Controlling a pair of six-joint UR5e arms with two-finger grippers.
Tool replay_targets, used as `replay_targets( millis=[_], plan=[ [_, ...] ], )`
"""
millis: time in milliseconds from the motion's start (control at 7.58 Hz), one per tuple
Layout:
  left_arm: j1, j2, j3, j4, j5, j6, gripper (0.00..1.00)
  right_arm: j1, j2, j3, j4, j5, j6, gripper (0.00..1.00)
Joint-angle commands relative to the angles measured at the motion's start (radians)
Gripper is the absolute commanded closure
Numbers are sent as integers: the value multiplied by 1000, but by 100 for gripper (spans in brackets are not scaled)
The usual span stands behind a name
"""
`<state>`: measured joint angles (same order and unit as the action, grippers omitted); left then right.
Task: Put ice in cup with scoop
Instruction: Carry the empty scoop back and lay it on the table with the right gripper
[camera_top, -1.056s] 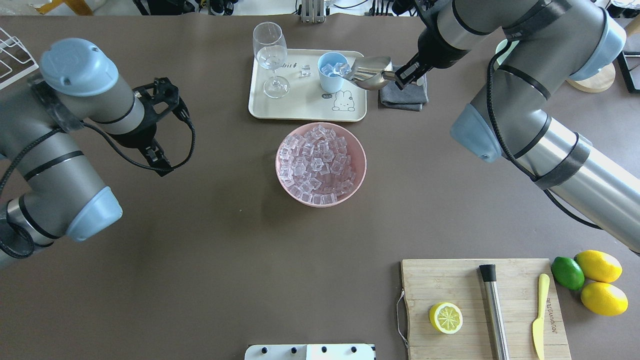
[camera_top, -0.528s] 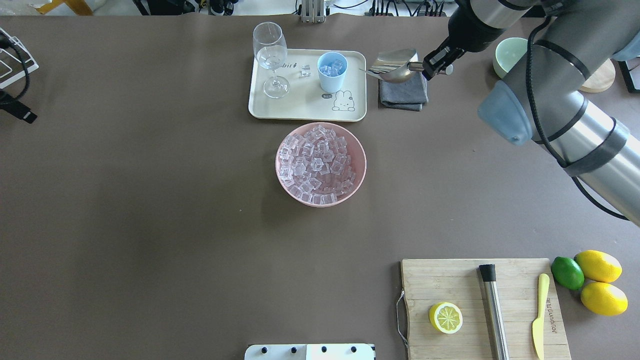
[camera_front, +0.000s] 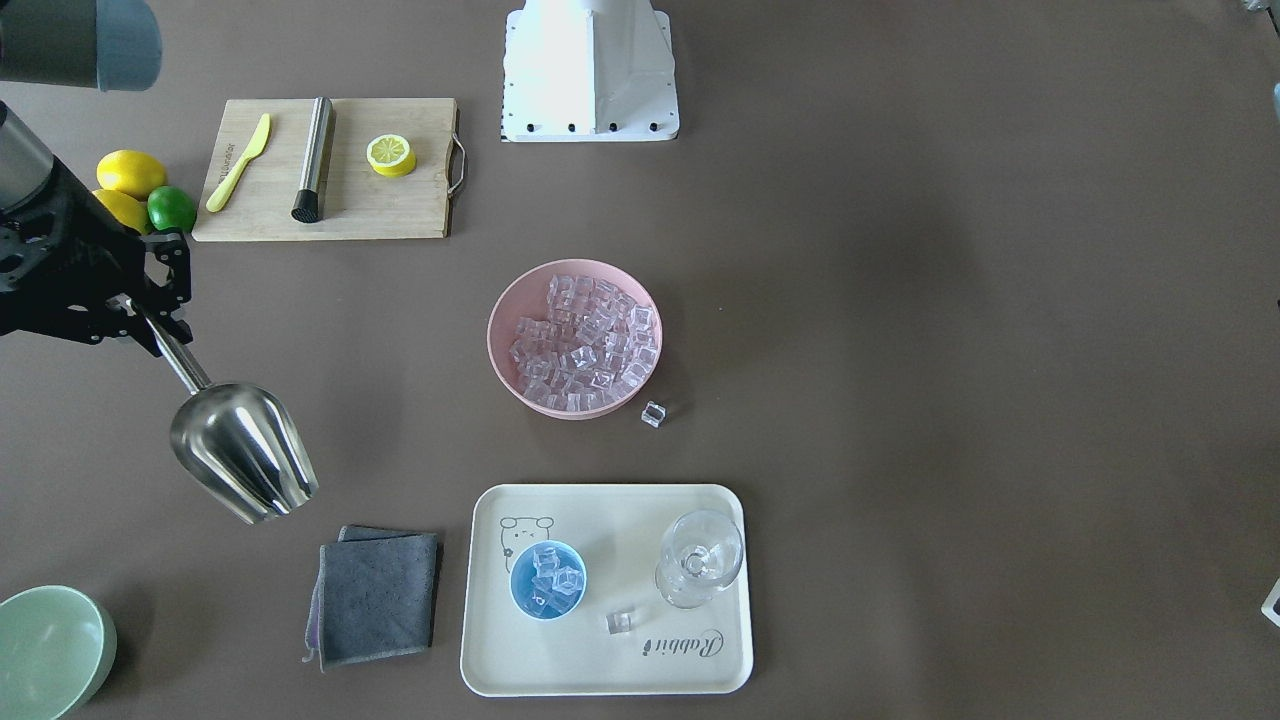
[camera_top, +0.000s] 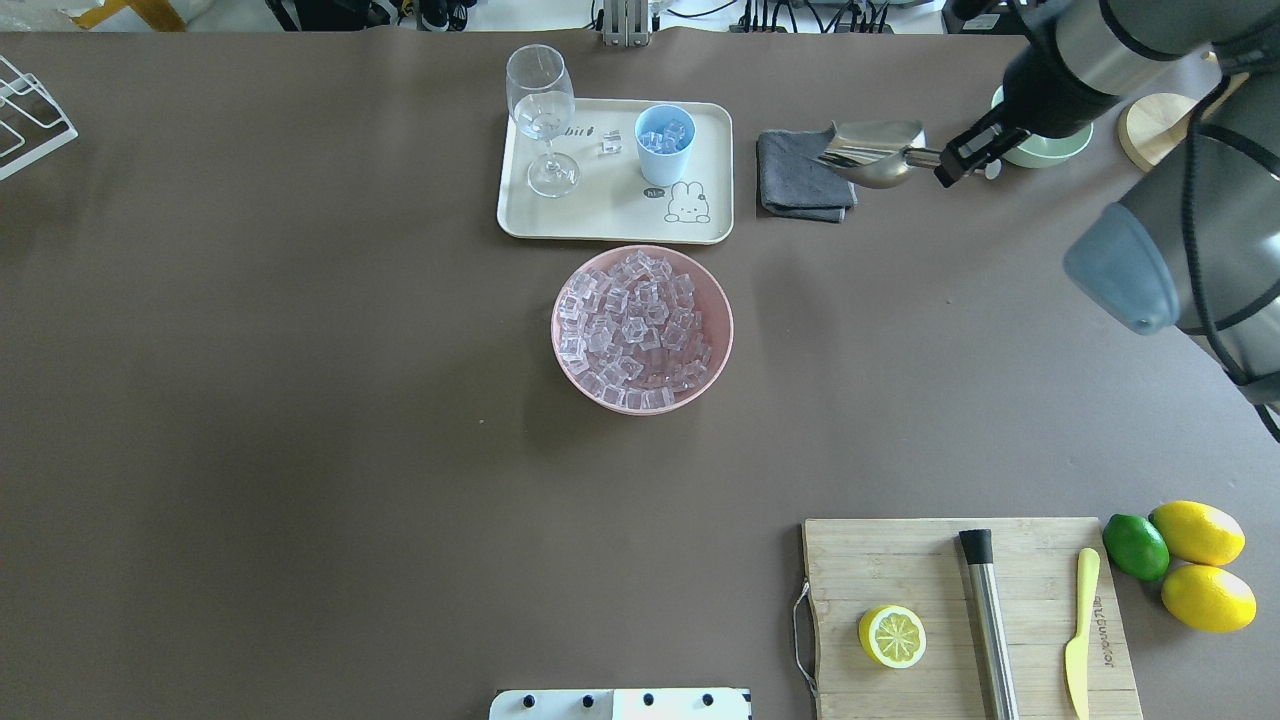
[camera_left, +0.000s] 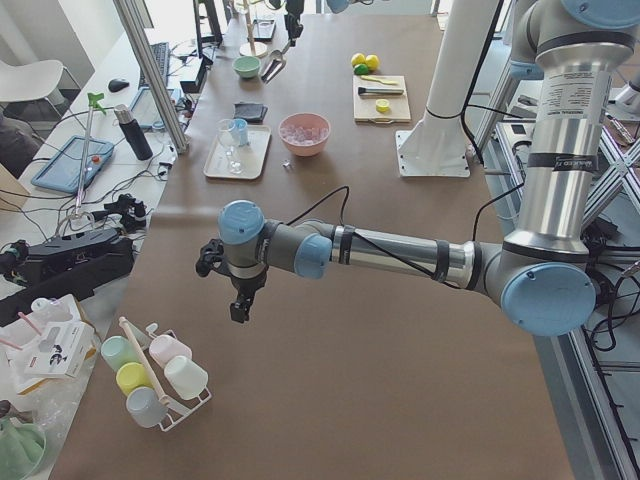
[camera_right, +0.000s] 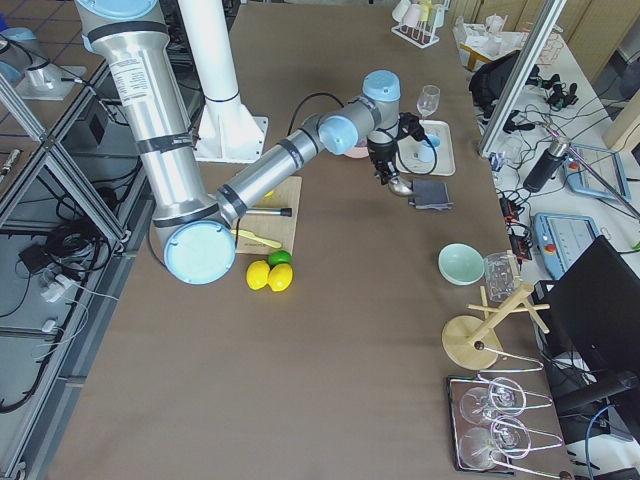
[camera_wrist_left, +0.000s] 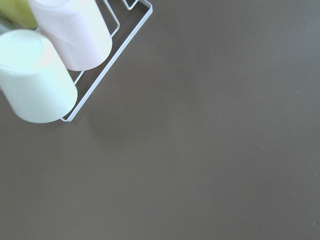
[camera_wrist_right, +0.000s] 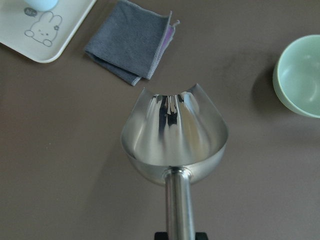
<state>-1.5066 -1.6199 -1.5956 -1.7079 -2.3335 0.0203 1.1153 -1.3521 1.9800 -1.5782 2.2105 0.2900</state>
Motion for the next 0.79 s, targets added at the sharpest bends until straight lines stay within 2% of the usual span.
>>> replay_targets(
  millis=[0,132,264,396,660],
  plan=[
    [-15,17,68,-6,-1,76,1,150,-255,54,53,0,-60,100],
    [-15,17,74,-4,-1,64,1,155,-286,48,93,-6,57,64],
    [-15,6,75,-4,9,64,1,155,-286,36,150,-11,172,1],
    [-26,11,63,-1,3,66,1,155,-288,22,202,-21,229,0],
    [-32,29,36,-1,-16,66,1,155,-291,25,210,-38,270,0]
  ],
)
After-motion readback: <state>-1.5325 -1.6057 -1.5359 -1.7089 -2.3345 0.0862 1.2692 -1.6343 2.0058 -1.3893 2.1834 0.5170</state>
